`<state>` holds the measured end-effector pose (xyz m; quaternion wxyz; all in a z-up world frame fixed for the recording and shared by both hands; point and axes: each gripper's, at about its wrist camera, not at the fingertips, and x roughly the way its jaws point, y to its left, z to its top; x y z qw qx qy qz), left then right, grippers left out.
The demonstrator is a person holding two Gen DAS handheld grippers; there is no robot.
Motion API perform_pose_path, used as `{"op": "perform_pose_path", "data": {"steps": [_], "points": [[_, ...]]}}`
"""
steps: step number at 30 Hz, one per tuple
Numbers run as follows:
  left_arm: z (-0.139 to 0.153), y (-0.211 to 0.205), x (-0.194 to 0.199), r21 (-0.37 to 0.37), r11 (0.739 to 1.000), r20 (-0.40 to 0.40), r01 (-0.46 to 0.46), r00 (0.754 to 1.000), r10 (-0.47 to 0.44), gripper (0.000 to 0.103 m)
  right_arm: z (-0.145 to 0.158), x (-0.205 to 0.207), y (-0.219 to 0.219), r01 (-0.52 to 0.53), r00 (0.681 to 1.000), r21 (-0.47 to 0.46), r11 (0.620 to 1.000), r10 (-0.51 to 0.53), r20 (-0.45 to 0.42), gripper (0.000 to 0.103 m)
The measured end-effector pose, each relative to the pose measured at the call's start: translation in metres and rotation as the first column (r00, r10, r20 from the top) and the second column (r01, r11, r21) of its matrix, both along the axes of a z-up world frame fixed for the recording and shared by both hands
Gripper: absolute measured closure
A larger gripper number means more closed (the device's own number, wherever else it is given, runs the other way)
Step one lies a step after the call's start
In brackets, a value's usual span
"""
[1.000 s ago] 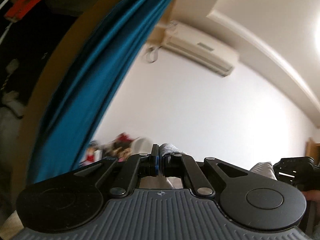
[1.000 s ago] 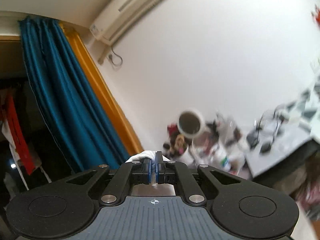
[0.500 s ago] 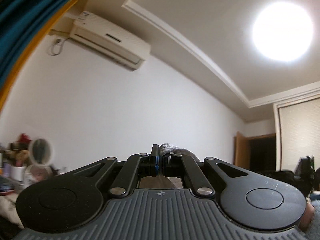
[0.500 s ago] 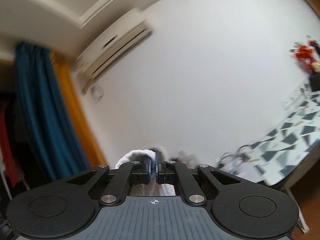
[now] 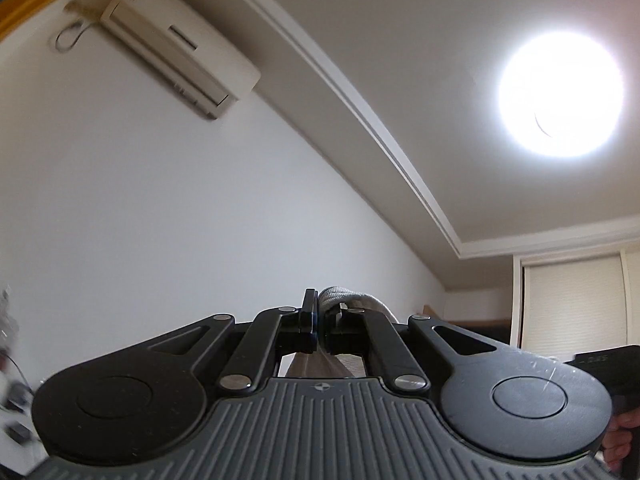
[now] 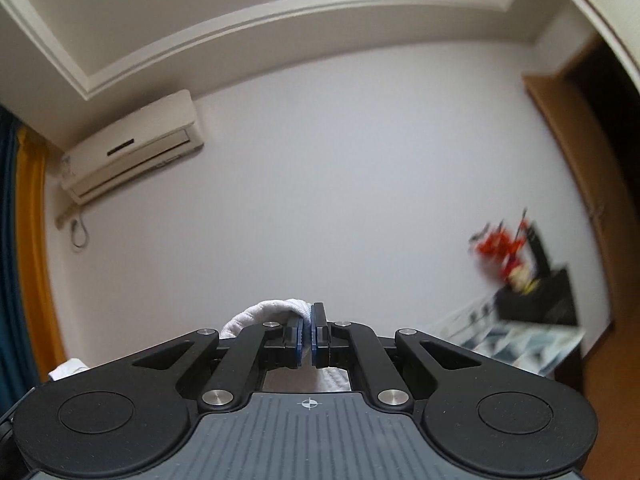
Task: Fold clothes
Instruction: 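Lift the white shirt high with both grippers and carry it away from the table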
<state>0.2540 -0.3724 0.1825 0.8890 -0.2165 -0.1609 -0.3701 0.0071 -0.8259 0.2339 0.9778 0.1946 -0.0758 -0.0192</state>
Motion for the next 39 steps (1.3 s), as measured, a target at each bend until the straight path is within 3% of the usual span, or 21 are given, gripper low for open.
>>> {"op": "perform_pose_path", "data": {"steps": [4,10,14,17,23,28,31,34,39], "points": [[0.009,-0.032,0.025,-0.021,1.0,0.033,0.005,0.999,-0.004,0.099,0.028,-0.007,-0.052,0.029,0.998,0.06,0.998,-0.031,0.045,0.099],[0.016,-0.085,0.07,-0.001,0.999,0.074,0.051,0.996,-0.05,0.099,0.032,0.019,-0.104,0.098,0.994,0.028,0.995,-0.099,0.04,0.099],[0.028,-0.106,0.11,-0.033,0.996,0.123,0.082,0.989,-0.078,0.099,0.04,0.053,-0.129,0.11,0.992,0.037,0.993,-0.112,0.051,0.099],[0.047,-0.122,0.145,-0.036,0.996,0.158,0.077,0.985,-0.07,0.099,0.053,0.086,-0.138,0.141,0.986,-0.092,0.986,-0.132,0.102,0.099],[0.081,-0.15,0.216,-0.029,0.995,0.166,0.094,0.982,-0.088,0.099,0.074,0.155,-0.177,0.064,0.981,0.0,0.998,-0.063,0.184,0.099],[0.094,-0.162,0.252,-0.006,1.0,0.178,0.025,0.984,-0.024,0.099,0.085,0.216,-0.206,0.007,0.981,0.011,1.0,-0.009,0.193,0.099],[0.102,-0.169,0.278,0.006,1.0,0.172,-0.015,0.985,0.013,0.099,0.098,0.267,-0.215,-0.013,0.985,-0.045,0.999,0.021,0.173,0.099],[0.114,-0.182,0.317,0.027,0.997,0.122,-0.075,0.99,0.071,0.099,0.111,0.322,-0.227,-0.068,0.984,-0.05,0.996,0.075,0.16,0.099],[0.127,-0.22,0.376,0.091,0.96,0.094,-0.266,0.962,0.258,0.099,0.135,0.444,-0.26,-0.176,0.973,-0.003,0.984,0.174,0.153,0.099]]}}
